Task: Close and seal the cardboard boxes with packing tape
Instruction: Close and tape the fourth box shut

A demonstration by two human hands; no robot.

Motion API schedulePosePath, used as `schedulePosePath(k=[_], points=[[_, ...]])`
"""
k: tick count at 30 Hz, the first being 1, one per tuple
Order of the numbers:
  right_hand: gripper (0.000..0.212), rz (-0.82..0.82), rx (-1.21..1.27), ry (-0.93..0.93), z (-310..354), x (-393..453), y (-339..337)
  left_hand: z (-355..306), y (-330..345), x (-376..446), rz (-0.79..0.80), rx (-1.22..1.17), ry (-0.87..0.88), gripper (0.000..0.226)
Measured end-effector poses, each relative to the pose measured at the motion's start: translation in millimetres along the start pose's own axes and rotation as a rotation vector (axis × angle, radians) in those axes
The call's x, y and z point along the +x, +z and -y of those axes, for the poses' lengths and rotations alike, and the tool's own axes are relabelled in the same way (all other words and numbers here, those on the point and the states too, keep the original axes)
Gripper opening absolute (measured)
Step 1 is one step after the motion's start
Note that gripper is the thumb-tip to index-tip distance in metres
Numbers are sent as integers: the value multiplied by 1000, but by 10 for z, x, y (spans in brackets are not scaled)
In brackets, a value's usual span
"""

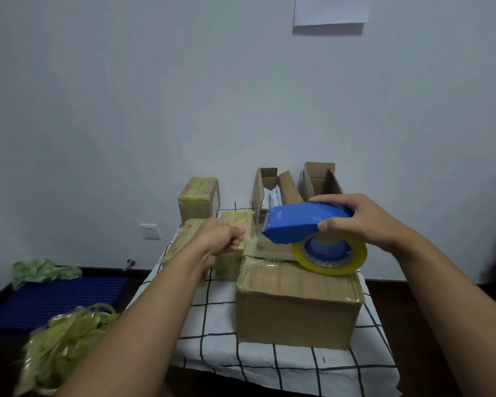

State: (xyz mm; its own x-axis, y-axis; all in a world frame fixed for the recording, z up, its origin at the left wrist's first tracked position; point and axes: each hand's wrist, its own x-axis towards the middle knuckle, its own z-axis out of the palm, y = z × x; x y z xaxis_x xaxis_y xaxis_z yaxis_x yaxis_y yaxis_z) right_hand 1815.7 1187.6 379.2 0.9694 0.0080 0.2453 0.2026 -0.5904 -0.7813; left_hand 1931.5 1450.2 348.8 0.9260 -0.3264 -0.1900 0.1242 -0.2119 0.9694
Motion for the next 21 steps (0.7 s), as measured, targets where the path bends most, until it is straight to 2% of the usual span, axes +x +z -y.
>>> schedulePosePath(k=[5, 21], points=[[41, 65, -45, 16, 9, -9, -46, 161, -133, 14, -31, 70, -22, 15], [43, 164, -178, 42, 91, 183, 99, 614, -147, 47, 27, -50, -139, 16]])
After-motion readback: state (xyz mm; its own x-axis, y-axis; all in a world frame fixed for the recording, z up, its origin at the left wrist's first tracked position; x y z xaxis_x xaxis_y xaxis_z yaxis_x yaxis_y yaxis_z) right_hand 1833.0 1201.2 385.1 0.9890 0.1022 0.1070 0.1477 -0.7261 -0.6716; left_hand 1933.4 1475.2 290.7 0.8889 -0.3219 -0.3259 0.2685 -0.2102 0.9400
